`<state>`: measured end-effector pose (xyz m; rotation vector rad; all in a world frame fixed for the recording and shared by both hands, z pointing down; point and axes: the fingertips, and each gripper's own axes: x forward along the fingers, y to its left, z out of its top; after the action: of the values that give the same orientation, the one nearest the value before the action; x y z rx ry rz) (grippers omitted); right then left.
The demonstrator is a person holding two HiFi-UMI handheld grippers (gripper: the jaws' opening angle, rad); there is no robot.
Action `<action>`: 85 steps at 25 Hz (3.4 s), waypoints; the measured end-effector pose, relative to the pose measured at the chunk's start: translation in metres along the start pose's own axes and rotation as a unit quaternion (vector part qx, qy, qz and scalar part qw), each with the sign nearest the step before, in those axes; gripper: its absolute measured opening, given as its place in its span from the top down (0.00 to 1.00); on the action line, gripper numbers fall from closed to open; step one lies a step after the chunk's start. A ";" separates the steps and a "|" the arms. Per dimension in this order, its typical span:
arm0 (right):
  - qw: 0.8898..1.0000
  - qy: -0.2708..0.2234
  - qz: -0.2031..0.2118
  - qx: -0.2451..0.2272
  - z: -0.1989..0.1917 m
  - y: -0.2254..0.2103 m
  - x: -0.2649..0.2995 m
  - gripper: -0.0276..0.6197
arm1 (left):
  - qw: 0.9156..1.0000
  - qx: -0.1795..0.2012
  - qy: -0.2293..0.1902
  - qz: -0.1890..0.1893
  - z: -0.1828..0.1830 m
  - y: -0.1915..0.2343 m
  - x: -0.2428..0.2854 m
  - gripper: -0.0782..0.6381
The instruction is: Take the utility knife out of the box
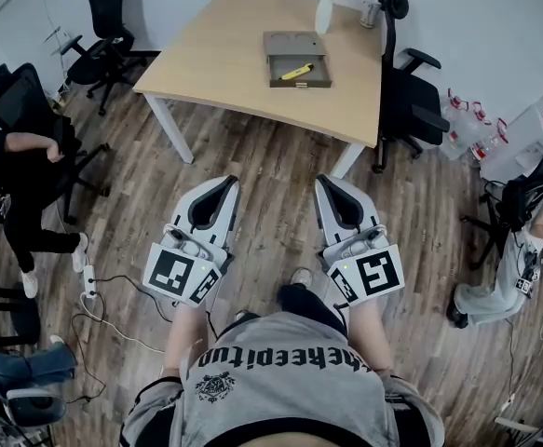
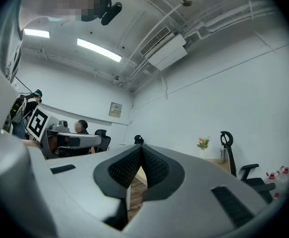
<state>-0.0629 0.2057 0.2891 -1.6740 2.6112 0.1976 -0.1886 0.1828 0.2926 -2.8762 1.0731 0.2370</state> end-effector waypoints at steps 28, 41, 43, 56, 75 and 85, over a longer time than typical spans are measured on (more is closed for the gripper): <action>0.999 0.004 0.041 0.017 -0.027 -0.150 0.029 0.95 | 1.000 0.019 0.009 0.000 -0.020 -0.032 0.158 0.87; 1.000 0.007 -0.009 0.012 -0.028 -0.181 0.087 0.95 | 0.999 0.011 0.004 -0.049 -0.025 0.022 0.212 0.87; 1.000 0.009 -0.016 0.010 -0.029 -0.187 0.101 0.95 | 0.998 0.011 0.004 -0.054 -0.026 0.035 0.222 0.87; 0.999 0.010 -0.047 0.008 -0.038 -0.211 0.186 0.95 | 0.997 0.006 0.000 -0.083 -0.036 0.115 0.275 0.87; 0.994 0.013 -0.112 0.015 -0.051 -0.226 0.246 0.95 | 0.990 -0.003 0.004 -0.142 -0.048 0.178 0.318 0.87; 0.992 0.025 -0.120 0.018 -0.059 -0.250 0.250 0.95 | 0.988 -0.008 0.019 -0.154 -0.061 0.176 0.342 0.87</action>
<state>0.0616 -0.1305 0.3016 -1.9848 2.4004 0.1021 -0.0411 -0.1777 0.2952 -3.0165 0.6178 0.1716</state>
